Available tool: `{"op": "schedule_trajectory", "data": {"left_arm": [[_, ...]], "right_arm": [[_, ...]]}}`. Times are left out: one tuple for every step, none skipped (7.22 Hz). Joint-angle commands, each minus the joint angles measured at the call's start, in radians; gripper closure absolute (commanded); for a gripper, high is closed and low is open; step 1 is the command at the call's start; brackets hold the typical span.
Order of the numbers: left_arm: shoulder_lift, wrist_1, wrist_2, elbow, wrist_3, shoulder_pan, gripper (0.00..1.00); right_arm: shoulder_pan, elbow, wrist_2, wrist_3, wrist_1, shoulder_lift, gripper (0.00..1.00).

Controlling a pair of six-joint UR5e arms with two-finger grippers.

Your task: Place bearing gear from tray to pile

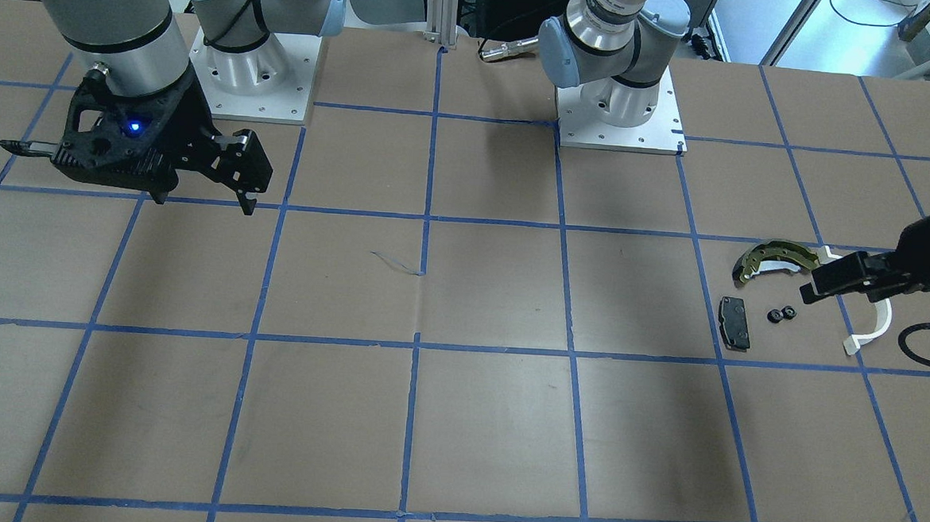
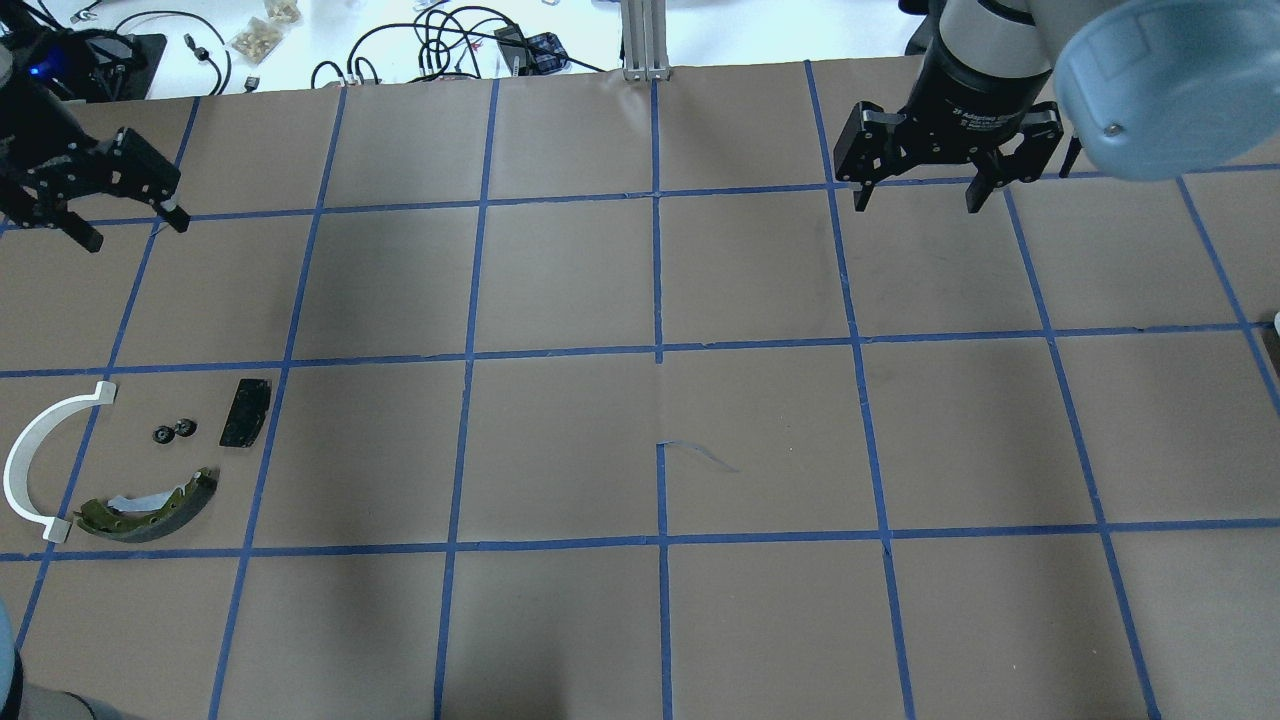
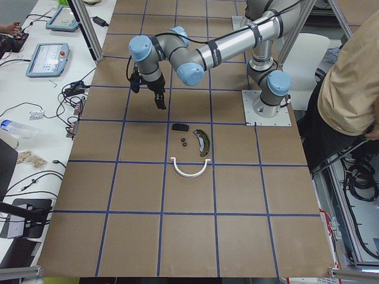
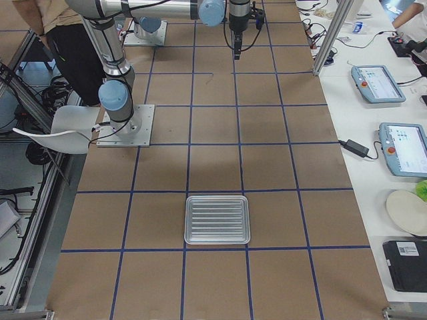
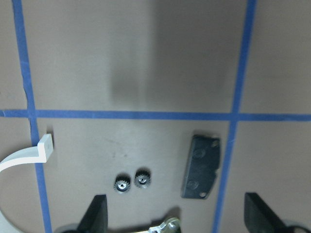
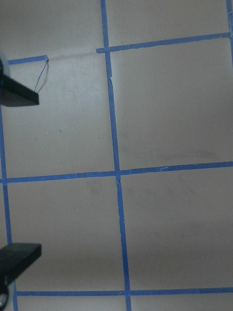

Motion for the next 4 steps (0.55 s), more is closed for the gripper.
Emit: {"op": "schedule_trajectory", "data": {"left_arm": [[0.059,-0.047,0.036,0.045,-0.066,-0.125,0.0],[0.085,-0.088,0.043,0.04,-0.114,-0.203,0.0],[0.103,-0.097,0.054,0.029,-0.219,-0.26,0.0],[0.134,-0.099,0.084,0.025,-0.258,-0.309,0.0]], "right_arm": [[0.0,0.0,0.0,0.0,0.0,0.0,0.0],[0.0,0.0,0.002,0.0,0.0,0.0,0.0],[0.0,0.0,0.002,0.001,0.0,0.0,0.0],[0.0,0.0,0.0,0.0,0.0,0.0,0.0]]}}
